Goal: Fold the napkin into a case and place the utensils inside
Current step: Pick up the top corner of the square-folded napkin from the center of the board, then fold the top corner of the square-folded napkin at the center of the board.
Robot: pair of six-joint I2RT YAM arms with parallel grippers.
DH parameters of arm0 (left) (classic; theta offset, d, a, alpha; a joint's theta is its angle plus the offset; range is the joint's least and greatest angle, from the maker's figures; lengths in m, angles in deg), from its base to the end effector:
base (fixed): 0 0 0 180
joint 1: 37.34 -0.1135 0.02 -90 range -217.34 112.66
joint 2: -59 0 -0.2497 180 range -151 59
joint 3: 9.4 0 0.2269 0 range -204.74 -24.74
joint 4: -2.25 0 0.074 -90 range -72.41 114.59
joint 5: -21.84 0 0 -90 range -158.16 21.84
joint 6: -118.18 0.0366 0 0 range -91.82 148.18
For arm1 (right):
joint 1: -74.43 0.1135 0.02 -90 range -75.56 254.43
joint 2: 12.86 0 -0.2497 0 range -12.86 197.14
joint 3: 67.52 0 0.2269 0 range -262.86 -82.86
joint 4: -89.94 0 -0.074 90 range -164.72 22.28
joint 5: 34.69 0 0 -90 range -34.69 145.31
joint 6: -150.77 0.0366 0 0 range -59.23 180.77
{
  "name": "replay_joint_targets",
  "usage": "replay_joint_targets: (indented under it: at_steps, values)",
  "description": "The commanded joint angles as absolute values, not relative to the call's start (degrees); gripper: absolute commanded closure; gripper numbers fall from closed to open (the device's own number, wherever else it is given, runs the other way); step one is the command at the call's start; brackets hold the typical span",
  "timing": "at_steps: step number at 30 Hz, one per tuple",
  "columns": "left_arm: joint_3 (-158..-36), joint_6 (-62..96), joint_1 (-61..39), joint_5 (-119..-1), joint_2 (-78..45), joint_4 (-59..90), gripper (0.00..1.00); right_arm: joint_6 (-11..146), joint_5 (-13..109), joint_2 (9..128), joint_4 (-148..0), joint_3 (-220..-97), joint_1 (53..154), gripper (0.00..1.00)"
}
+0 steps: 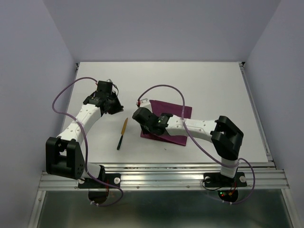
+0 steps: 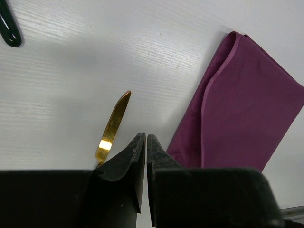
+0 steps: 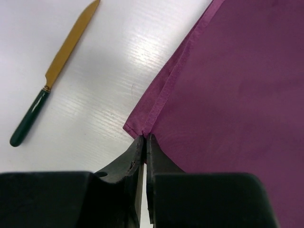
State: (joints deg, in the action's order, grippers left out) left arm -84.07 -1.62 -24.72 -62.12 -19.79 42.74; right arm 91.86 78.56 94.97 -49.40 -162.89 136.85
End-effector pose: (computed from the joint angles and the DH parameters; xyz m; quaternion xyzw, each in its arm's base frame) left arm 0.2688 -0.0641 0.2646 -0.1175 0.9140 -0.1847 0.3416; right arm 0.1899 0.3324 0.2162 -0.1895 0.9119 0.0947 0.3515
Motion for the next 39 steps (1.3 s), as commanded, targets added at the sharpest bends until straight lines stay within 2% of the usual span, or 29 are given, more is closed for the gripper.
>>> replay_joint_targets:
  at_steps: [1,18,39]
  values:
    - [-84.77,-0.21,-24.95,-61.39,-18.52,41.94,0.82,92.24,83.96,91.11,-49.76,-161.87,137.54,0.92]
    - [-84.77,0.4,-24.95,-60.78,-19.14,41.85,0.82,94.26,82.12,85.22,-53.36,-152.91,121.46,0.94]
    - [-85.03,1.81,-24.95,-59.55,-19.84,42.2,0.82,92.24,83.7,90.05,-55.12,-151.5,109.68,0.93]
